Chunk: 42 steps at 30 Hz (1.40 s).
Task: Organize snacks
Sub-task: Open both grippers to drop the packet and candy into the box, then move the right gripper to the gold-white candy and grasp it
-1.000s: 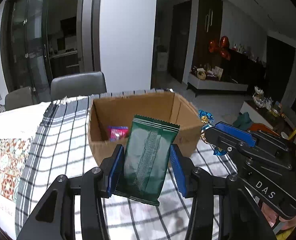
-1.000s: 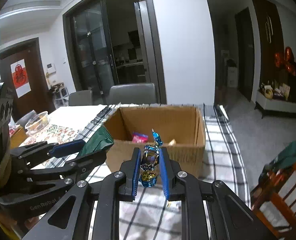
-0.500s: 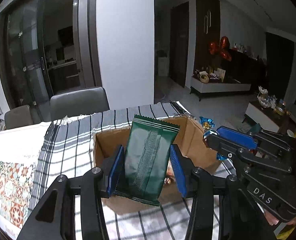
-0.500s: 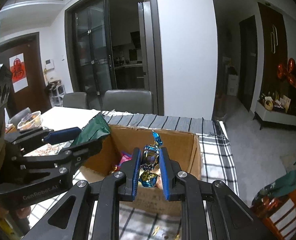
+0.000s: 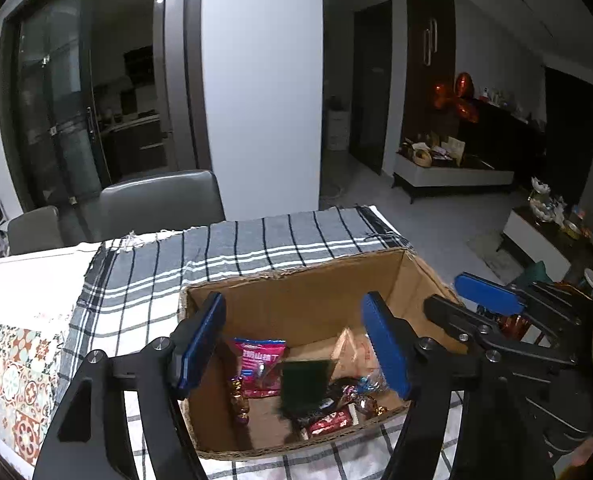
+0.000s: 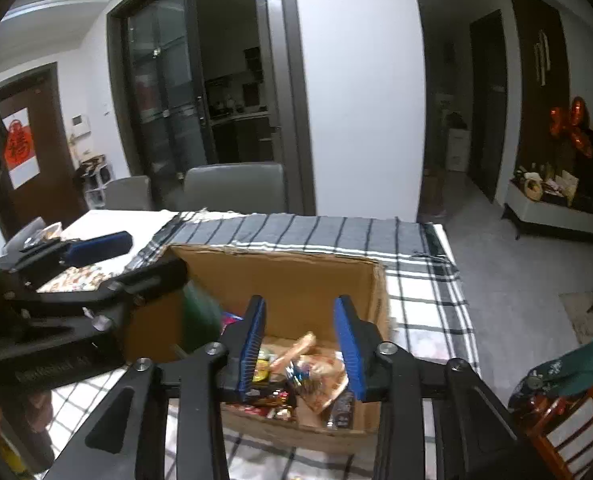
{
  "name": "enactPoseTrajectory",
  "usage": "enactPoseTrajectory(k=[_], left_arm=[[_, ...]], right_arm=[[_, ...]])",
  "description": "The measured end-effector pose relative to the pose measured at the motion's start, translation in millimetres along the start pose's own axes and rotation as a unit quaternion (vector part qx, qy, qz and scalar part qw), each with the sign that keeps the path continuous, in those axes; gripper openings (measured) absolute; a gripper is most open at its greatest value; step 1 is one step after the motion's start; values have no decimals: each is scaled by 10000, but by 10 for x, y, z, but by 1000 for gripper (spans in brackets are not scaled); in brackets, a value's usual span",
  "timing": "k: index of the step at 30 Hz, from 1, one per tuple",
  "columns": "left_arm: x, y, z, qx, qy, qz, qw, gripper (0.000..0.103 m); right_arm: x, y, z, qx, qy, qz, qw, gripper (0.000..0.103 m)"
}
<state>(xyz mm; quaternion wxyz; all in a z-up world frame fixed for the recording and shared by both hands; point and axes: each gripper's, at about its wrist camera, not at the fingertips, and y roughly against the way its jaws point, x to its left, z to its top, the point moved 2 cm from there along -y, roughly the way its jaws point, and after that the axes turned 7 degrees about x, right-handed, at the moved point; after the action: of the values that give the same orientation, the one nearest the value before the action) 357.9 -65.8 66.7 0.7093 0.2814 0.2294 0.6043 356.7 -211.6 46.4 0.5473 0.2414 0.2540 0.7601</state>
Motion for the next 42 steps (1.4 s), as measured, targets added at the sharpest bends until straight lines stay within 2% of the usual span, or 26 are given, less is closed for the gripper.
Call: enactPoseTrajectory(k=[6,16,20,24,31,36,42], left_arm=[[-51,139,-172,23,-15,267,9996,70],[-241,396,-610,143,26,332,9993,70],[-271,410,-779,316,217,235,9990,70],[-303,381,-961,493,374,286,9977,70],[-412,277,-1275,922,500,436,9935,70],[-507,151,-1479,1363,750,417,9869,70],[-558,-26,-1687,1749,961,513,9785,70]], right_arm=[[-24,197,-129,-50,44,-85,9999,37],[-4,431,-511,116,262,79,9996,37],[-38,466,-660,246,265,95,9993,37],[-52,480,-789,402,299,119,9987,37],[-20,308,-1027,1056,874,372,9899,37],[-36,92,-1217,1658,1274,608,9760,37],[-58,-139,-1404,2114,1764,560,9597,37]])
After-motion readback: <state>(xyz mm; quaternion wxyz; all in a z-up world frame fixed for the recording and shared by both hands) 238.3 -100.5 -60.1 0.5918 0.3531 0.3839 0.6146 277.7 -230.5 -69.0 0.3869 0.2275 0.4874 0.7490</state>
